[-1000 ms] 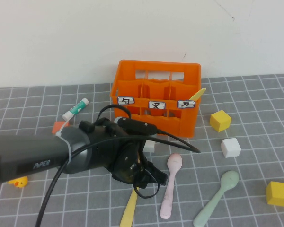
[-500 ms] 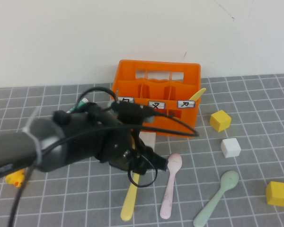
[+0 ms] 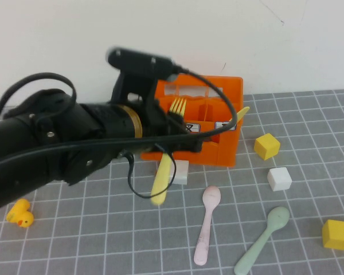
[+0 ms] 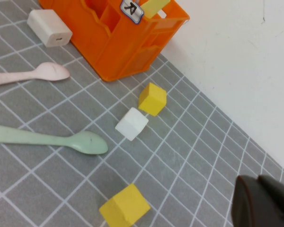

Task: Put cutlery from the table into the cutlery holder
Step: Place the fork on the box

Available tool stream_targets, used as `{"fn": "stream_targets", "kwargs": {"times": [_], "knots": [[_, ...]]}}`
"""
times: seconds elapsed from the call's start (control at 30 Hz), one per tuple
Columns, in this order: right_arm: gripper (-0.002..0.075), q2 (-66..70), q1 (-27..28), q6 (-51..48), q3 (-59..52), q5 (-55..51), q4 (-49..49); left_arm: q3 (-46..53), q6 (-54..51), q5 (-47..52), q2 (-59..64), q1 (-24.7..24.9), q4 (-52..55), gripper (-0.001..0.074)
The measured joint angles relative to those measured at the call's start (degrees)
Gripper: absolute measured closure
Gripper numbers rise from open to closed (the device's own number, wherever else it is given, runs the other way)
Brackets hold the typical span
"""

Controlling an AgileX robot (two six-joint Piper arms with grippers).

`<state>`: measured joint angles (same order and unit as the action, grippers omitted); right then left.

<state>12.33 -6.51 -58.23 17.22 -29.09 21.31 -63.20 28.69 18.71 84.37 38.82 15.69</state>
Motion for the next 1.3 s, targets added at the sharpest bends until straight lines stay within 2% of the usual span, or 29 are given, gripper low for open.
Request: {"fn": "stream_targets", "kwargs": {"times": [0.23, 0.93, 1.13, 1.3], "knots": [[0.0729, 0.0, 0.0, 0.0, 0.0, 0.1, 0.0, 0.34, 1.83, -9.88, -0.74, -1.35, 2.46, 0.0502], [0.0729, 0.0, 0.0, -0.12, 0.0, 0.03, 0.0, 0.34, 2.8, -43.49, -0.74, -16.12, 2.87, 0.0502], [0.0729, 0.0, 0.0, -0.12, 0.0, 0.12, 0.0, 0.34, 2.8, -51.72, 0.92, -17.74, 2.99, 0.0502], [0.0729, 0.0, 0.0, -0.12, 0.0, 0.12, 0.0, 0.34, 1.85, -54.68, 4.55, -17.74, 2.99, 0.0502]]}}
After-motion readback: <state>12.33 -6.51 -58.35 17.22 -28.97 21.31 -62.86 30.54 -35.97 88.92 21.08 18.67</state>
